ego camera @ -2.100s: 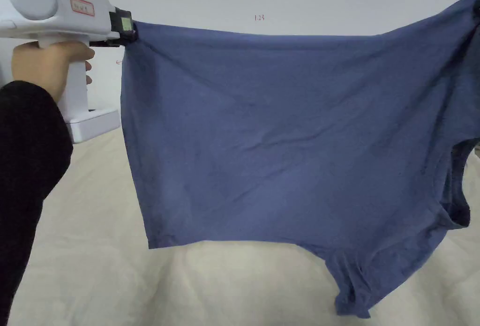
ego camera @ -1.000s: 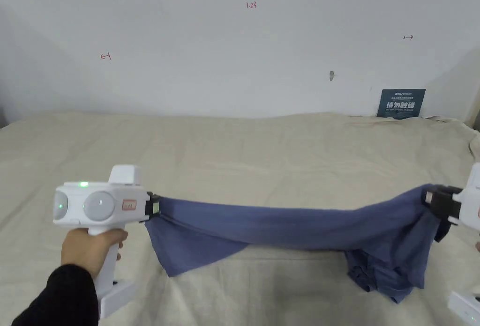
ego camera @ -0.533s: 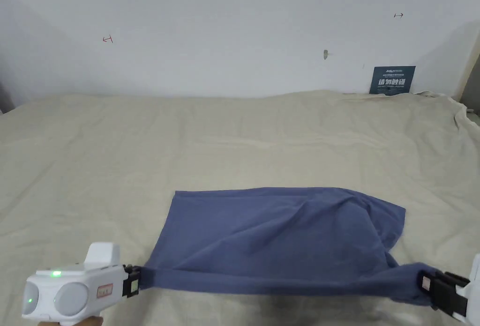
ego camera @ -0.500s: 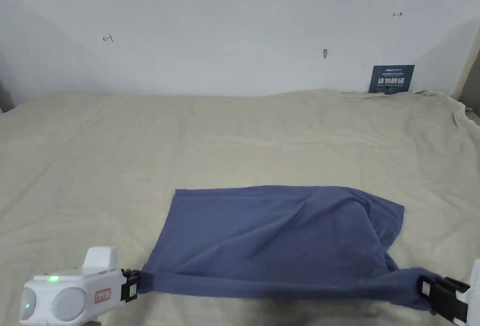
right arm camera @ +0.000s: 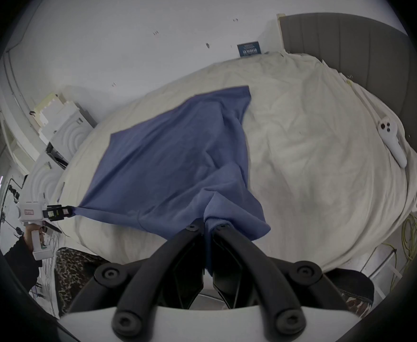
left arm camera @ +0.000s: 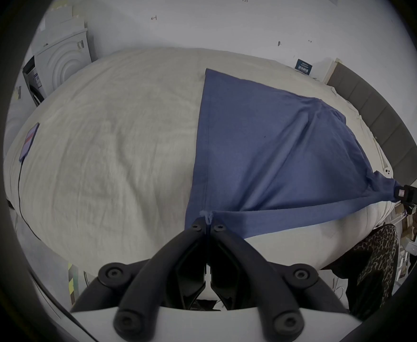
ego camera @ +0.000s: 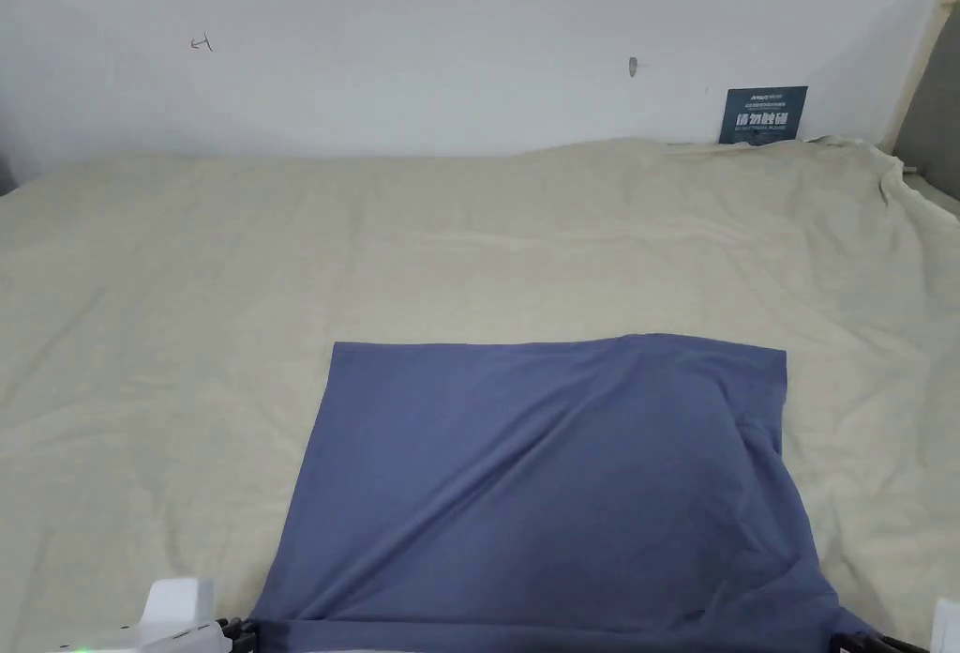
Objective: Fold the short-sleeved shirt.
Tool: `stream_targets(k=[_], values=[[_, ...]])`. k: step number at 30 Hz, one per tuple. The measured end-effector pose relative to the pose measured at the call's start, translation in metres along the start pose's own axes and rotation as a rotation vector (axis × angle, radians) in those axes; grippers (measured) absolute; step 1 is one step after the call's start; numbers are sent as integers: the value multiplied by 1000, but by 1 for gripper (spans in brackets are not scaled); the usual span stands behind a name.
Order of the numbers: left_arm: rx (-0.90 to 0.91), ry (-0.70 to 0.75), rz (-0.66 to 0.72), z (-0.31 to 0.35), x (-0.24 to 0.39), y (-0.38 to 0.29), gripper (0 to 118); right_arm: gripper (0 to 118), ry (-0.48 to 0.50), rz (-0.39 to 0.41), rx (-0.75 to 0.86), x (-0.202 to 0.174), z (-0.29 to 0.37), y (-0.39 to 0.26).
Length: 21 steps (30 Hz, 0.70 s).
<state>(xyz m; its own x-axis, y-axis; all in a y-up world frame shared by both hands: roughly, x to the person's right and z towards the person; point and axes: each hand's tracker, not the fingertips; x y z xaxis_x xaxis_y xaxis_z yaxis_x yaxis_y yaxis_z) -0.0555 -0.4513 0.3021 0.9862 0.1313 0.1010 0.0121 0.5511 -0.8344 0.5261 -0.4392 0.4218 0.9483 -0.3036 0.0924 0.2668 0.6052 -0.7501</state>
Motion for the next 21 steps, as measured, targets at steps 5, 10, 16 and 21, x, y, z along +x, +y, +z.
stream_targets(k=[5,10,16,21], values=[[-34,36,-3,-20,8,-4,0,1,-96,-29,-80,-3,-33,-13],[-59,55,16,-30,9,-11,0,1,-155,-73,-128,0,-52,-25],[-69,67,46,-23,16,-8,24,6,-176,-75,-110,6,-50,-24],[-31,87,18,-3,31,-1,110,72,-157,-37,-4,-22,-18,-3]])
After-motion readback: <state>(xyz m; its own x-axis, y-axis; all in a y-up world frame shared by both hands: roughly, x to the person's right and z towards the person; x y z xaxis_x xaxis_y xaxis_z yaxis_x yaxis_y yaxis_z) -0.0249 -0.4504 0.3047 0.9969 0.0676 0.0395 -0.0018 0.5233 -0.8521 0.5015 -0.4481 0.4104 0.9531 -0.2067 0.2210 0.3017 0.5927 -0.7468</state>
